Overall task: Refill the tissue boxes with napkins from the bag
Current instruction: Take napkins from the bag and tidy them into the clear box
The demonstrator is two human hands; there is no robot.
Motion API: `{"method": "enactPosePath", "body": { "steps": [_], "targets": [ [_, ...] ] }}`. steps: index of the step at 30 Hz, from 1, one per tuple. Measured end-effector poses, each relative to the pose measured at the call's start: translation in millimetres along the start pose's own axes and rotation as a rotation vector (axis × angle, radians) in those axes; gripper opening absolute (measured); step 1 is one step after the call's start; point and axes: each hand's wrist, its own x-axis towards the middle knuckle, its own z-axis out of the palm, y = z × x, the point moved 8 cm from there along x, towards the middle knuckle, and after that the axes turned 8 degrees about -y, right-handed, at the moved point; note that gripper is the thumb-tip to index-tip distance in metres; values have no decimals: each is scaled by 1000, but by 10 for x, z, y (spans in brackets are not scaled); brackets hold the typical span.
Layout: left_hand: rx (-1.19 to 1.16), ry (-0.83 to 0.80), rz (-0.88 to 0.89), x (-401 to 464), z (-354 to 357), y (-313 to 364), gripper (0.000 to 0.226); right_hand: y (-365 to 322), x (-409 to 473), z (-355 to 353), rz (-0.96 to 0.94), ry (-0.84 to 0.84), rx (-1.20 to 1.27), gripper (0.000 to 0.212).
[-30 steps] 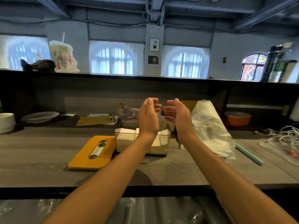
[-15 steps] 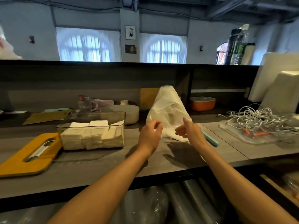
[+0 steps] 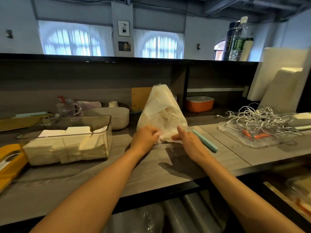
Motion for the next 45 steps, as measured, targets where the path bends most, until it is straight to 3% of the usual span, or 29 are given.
{"method": "enactPosePath", "body": {
  "steps": [4,8,14,17,21,23,26,33,38,43,45],
  "targets": [
    [-316,253,-78,-30,-227,-145,36,-154,37,88,-62,-52,3,58],
    [-537,366,-115,-42,-340,-230,36,-339,198,231,-88,-154,76,55],
    [-471,283,-110,63,-252,-337,38,-436,654,374,-144,-143,8,53],
    [-536,243,-230,90,-210,-471,42,-304,771,541,-118,-152,-69,77],
    [-672,231,-306,65,-192,-544,39,-240,771,624,-153,-160,-354,68],
    [-715,241,-309,37,-205,-550,36,-237,769,595,-165,-125,-497,74],
    [-748,271,-337,-2,-241,-587,40,-227,771,597,-162,-106,-580,70],
    [-796,242,-338,-5,-219,-598,33,-307,769,549,-219,-24,-488,27],
    [-764,211,-298,9,-211,-576,40,-357,647,291,-230,110,-245,34],
    [-748,161,-228,9,-201,-451,46,-287,574,67,-239,222,165,13],
    [-708,190,-139,-18,-251,-355,46,-281,565,47,-232,236,241,18]
  ]
}}
